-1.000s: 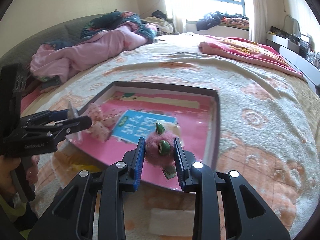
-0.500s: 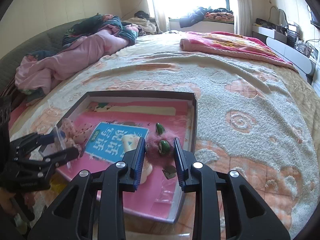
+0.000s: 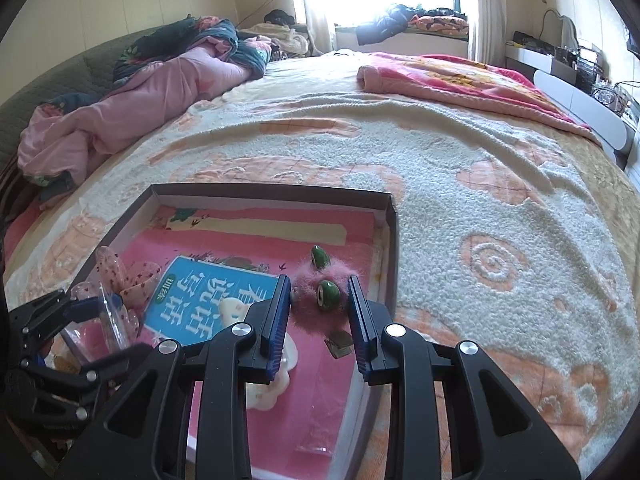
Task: Organize jewelry
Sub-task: 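Carry the earring bag into the tray and release it while the right tool releases the pom-pom there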
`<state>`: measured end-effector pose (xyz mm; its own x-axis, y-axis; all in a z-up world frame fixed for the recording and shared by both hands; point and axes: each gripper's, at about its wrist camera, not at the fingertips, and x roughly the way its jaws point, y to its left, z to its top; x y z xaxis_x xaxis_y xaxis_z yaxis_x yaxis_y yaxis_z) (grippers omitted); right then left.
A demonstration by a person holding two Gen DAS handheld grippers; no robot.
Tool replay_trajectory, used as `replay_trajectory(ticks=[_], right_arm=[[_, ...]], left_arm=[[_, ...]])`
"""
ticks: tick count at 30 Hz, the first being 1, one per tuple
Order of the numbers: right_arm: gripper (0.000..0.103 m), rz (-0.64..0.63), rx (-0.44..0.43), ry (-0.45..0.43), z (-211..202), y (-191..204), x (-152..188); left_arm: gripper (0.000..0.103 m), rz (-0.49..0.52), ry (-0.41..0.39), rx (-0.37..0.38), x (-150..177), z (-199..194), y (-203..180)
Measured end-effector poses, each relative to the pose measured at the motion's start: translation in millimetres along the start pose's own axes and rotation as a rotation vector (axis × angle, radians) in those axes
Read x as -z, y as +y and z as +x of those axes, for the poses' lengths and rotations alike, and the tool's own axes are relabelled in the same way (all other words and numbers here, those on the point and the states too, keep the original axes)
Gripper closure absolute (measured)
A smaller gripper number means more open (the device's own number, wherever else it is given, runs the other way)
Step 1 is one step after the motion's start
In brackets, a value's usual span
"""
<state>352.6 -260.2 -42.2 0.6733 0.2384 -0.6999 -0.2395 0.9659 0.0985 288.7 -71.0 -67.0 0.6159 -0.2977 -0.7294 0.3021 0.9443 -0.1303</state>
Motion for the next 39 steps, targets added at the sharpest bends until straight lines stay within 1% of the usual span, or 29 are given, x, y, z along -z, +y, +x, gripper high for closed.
replay_trajectory(ticks=[6,14,18,24,30,32,33,34,36,39], right_arm=[[0.075,-0.019,0.01,0.042,18.9,5.3,-6.9],[0.075,-0.012,0.014,0.091,38.8,9.0,-11.9],[0.073,-0.008,0.021,0.115,43.9,9.2,-12.8],[0.072,0.008,0.024,0.122,44.8,6.1,-11.5],[0.062,0.013,0.021,0.105,40.9,6.0,-7.7],[0.057,0.023,0.012,0.088,35.5,5.2,-6.7],[0.053,0.026,0.008,0.078,32.3,5.1,-6.3],[0.05,0.027,0.007,0.065,27.9,4.7,-5.7],[0.048,0.029,0.004,0.049,21.2,4.0,-5.3],[0.043,0.031,-0.003,0.024,9.1,2.8,-4.1]], left_arm=[[0.037,-0.006,0.013,0.005,2.0,4.4,2.0],[0.037,-0.022,0.018,0.007,4.6,5.7,6.3],[0.037,-0.028,0.022,0.001,6.9,6.9,7.3],[0.036,-0.042,0.028,-0.001,5.8,9.1,10.9],[0.031,-0.05,0.031,0.0,5.7,8.2,12.6],[0.028,-0.053,0.028,-0.001,6.0,6.8,12.5],[0.027,-0.053,0.025,-0.002,6.0,5.7,12.5],[0.024,-0.055,0.024,-0.005,5.5,4.8,12.9],[0.023,-0.058,0.015,-0.007,4.9,2.0,12.9],[0.019,-0.063,-0.002,-0.007,4.6,-3.9,13.6]])
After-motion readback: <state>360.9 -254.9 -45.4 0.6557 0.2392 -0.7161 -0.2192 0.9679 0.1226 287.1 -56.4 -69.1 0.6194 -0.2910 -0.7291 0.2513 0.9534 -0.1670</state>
